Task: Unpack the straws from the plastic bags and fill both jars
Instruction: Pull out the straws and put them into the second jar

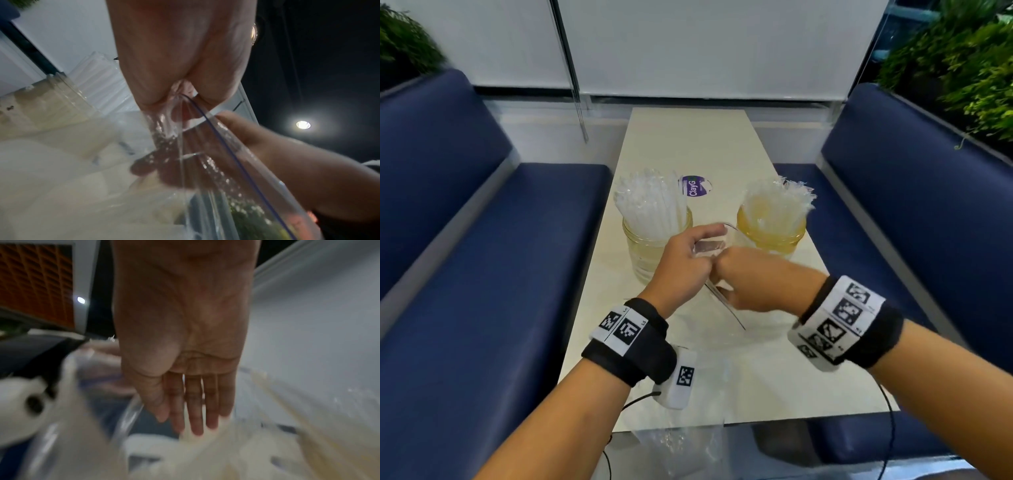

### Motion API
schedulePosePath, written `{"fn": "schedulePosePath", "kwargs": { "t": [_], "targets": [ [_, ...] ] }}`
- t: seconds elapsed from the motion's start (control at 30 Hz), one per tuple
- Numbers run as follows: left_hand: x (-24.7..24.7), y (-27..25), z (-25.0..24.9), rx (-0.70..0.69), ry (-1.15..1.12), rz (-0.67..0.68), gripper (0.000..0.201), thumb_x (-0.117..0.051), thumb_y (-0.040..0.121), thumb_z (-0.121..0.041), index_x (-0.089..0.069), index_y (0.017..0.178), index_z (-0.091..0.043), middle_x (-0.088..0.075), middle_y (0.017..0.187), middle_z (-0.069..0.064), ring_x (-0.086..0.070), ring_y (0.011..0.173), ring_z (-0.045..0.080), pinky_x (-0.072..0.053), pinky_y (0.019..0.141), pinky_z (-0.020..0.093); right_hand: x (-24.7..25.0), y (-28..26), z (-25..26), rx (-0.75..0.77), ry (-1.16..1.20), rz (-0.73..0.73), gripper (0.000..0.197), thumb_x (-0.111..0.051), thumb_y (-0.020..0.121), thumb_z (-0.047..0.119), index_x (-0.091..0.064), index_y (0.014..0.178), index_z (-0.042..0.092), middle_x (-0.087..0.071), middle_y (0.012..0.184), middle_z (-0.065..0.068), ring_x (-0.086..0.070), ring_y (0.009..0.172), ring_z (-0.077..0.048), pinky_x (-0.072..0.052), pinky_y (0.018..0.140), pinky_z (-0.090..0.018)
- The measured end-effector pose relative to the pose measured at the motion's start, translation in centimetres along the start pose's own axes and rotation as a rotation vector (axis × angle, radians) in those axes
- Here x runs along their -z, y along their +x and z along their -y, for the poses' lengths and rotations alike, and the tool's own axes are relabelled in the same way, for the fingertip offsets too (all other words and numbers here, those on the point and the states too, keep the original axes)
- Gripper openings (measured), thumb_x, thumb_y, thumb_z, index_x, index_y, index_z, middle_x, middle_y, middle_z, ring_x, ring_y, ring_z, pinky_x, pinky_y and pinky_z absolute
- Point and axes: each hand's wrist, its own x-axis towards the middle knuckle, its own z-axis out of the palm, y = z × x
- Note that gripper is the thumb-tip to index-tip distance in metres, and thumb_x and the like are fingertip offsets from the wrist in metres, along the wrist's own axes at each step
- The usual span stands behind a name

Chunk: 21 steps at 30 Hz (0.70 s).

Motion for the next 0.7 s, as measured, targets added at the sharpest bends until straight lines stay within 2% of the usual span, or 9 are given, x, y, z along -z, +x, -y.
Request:
{"fn": "schedulePosePath", "kwargs": {
  "t": [0.07,0.1,0.17,0.2,0.3,0.43,0.5,0.63,0.7],
  "targets": [
    [-0.1,0.0,0.0,-0.01,0.027,0.03,0.057,-0.045,0.085,0.022,-0.067,0.126,-0.011,-0.063,0.135,-0.006,-0.065,0.117,0.011,-0.057,0.09,0.027,-1.8,0.7,0.4,-0.025,-0.14,0.077,0.03,-0.049,0.1,0.037,-0.064,0.112,0.014,-0.066,0.109,-0.009,-0.064,0.096,-0.029,-0.048,0.076,-0.036],
    [-0.2,0.0,0.0,-0.016,0.04,0.039,0.057,-0.043,0.086,0.021,-0.066,0.127,-0.011,-0.062,0.136,-0.006,-0.064,0.118,0.011,-0.056,0.091,0.024,-2.2,1.2,0.3,-0.062,-0.207,0.11,0.045,-0.047,0.099,0.05,-0.06,0.12,0.013,-0.065,0.117,-0.011,-0.063,0.104,-0.032,-0.044,0.078,-0.036],
    [-0.5,0.0,0.1,-0.031,0.062,0.048,0.057,-0.041,0.088,0.021,-0.064,0.129,-0.011,-0.06,0.138,-0.006,-0.063,0.12,0.01,-0.054,0.092,0.018,-2.6,2.1,0.3,-0.161,-0.284,0.212,0.074,-0.047,0.089,0.071,-0.055,0.129,0.01,-0.063,0.124,-0.01,-0.062,0.11,-0.033,-0.042,0.081,-0.037],
    [-0.6,0.0,0.1,-0.041,0.071,0.052,0.057,-0.041,0.088,0.02,-0.063,0.13,-0.011,-0.059,0.139,-0.006,-0.062,0.121,0.01,-0.053,0.092,0.016,-2.9,2.5,0.3,-0.199,-0.292,0.255,0.078,-0.052,0.085,0.073,-0.054,0.131,0.009,-0.063,0.126,-0.009,-0.063,0.112,-0.033,-0.045,0.084,-0.038],
    [-1.1,0.2,0.4,-0.058,0.112,0.06,0.059,-0.042,0.087,0.019,-0.061,0.132,-0.012,-0.057,0.141,-0.005,-0.061,0.122,0.012,-0.05,0.095,0.018,-3.9,3.3,0.4,-0.266,-0.244,0.315,0.056,-0.067,0.09,0.047,-0.057,0.128,0.008,-0.065,0.124,-0.007,-0.065,0.111,-0.031,-0.053,0.089,-0.039],
    [-1.2,0.4,0.9,-0.066,0.145,0.059,0.06,-0.041,0.085,0.019,-0.061,0.132,-0.012,-0.057,0.14,-0.004,-0.062,0.12,0.013,-0.05,0.098,0.027,-3.9,3.1,0.1,-0.295,-0.19,0.328,0.033,-0.063,0.094,0.023,-0.059,0.122,0.005,-0.065,0.12,-0.01,-0.064,0.108,-0.031,-0.047,0.077,-0.034],
    [-1.1,0.4,1.0,-0.077,0.17,0.061,0.06,-0.04,0.084,0.018,-0.062,0.131,-0.013,-0.059,0.137,-0.003,-0.063,0.118,0.011,-0.05,0.095,0.023,-3.9,2.9,0.0,-0.301,-0.213,0.349,0.03,-0.059,0.096,0.018,-0.058,0.123,0.006,-0.063,0.123,-0.011,-0.063,0.11,-0.031,-0.046,0.079,-0.035],
    [-1.2,0.3,1.3,-0.074,0.204,0.082,0.059,-0.041,0.085,0.017,-0.062,0.132,-0.013,-0.06,0.135,-0.002,-0.062,0.118,0.009,-0.05,0.083,0.009,-4.4,2.6,-0.1,-0.318,-0.239,0.396,0.03,-0.052,0.099,0.013,-0.057,0.127,0.005,-0.06,0.131,-0.012,-0.059,0.119,-0.032,-0.047,0.092,-0.037],
    [-1.3,0.2,1.3,-0.082,0.21,0.085,0.059,-0.041,0.085,0.017,-0.061,0.133,-0.013,-0.061,0.135,-0.002,-0.062,0.118,0.008,-0.048,0.081,0.006,-4.5,2.5,-0.2,-0.32,-0.256,0.402,0.029,-0.053,0.099,0.013,-0.058,0.126,0.004,-0.06,0.13,-0.012,-0.06,0.119,-0.032,-0.048,0.092,-0.037]
  ]
}}
